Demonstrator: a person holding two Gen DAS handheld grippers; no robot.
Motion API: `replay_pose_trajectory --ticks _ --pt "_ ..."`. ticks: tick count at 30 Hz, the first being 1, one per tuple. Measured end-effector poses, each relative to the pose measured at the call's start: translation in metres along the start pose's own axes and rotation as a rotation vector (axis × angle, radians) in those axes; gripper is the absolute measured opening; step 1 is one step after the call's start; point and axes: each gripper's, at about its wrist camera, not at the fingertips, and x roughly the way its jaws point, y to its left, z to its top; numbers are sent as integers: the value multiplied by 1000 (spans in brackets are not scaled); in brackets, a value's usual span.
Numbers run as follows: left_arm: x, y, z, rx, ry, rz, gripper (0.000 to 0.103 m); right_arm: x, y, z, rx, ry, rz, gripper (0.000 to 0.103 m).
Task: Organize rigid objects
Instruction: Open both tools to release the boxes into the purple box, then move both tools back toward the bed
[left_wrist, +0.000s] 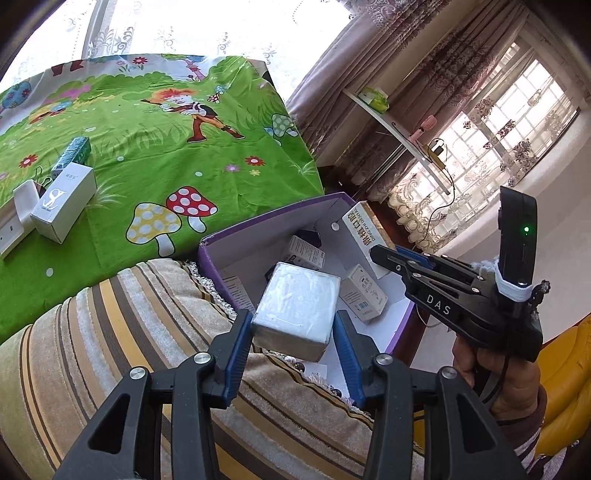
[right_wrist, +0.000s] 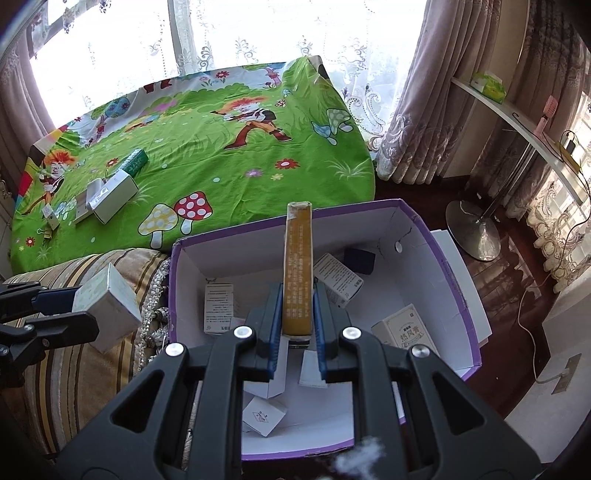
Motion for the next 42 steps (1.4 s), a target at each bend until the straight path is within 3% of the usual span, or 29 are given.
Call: replay_pose_trajectory --ticks 2,3,5,7,9,17,24,42 --pt "1 1 0 -4 6 -1 50 2 0 0 1 8 -2 21" --pt "2 1 0 -7 9 2 56 3 0 0 4 12 -1 25" --pt "2 2 -1 -13 8 2 61 4 0 0 11 15 3 39" --pt "2 4 -1 -21 7 -5 62 3 -1 -1 21 11 8 61" --pt "2 7 -2 -32 10 -6 62 2 0 -1 26 7 15 67" --pt "-6 18 -6 -62 -4 -6 62 5 14 -2 3 28 51 68" --pt "-29 41 -11 -97 -52 41 62 4 29 -2 -34 29 70 68" --pt "-121 161 -45 -392 -224 217 62 16 83 4 -130 49 159 78"
